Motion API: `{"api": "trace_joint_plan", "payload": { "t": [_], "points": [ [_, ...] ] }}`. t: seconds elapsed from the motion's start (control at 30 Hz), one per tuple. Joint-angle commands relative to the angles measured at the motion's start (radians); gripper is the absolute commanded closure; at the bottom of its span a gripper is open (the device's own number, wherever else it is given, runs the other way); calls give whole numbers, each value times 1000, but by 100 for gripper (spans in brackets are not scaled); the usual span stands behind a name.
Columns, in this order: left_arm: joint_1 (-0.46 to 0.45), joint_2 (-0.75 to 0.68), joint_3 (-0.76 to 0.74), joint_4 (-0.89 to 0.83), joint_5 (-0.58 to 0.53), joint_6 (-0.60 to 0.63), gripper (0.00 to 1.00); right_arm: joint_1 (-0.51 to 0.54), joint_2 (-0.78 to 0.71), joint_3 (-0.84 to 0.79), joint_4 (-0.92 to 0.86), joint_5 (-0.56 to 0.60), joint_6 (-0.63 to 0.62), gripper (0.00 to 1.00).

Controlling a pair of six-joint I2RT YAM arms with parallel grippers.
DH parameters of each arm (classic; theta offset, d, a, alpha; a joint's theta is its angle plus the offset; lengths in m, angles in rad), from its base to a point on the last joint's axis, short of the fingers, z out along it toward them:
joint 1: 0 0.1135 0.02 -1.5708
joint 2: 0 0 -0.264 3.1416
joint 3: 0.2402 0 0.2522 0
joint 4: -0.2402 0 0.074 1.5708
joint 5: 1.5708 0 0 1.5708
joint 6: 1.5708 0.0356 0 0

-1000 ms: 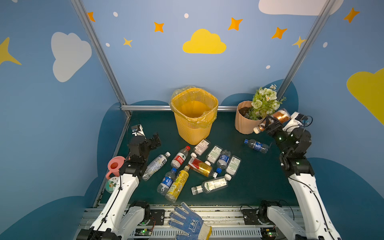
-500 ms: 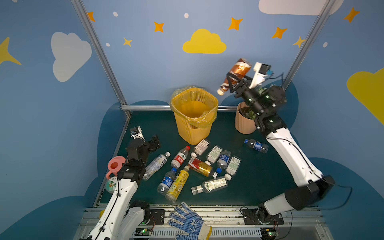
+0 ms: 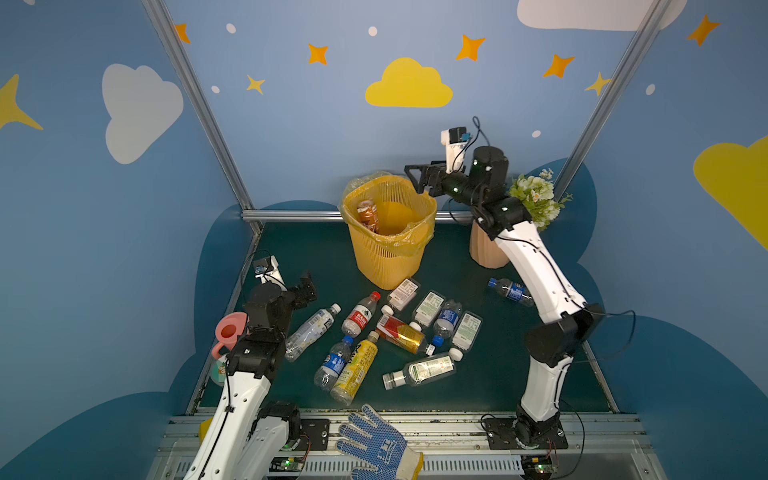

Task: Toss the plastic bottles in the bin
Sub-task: 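Grasp the yellow-label tea bottle with the left gripper while the right arm withdraws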

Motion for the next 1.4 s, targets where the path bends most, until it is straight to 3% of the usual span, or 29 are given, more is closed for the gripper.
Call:
{"api": "trace_joint_plan", "payload": {
  "t": [0.0,0.13,0.3,0.57,0.77,1.07,1.37],
  "points": [
    [-10,-15,3,10,21,-11,0,1,-206,-139,97,54,-57,4],
    [-37,-41,6,-13,20,-3,0,-13,-326,-368,137,111,-83,4],
    [-126,-74,4,-75,-1,-5,0,-66,-450,-665,199,126,-24,4],
    [-443,-16,38,-285,-184,-99,0,-170,-604,-990,220,147,122,4],
    [-730,66,107,-522,-444,-183,0,-235,-698,-1134,184,165,164,4],
    [-1004,279,200,-712,-427,-429,1,-284,-760,-1244,169,174,199,4],
    [-1015,314,104,-665,-278,-558,4,-297,-761,-1270,168,169,232,4]
  ]
}}
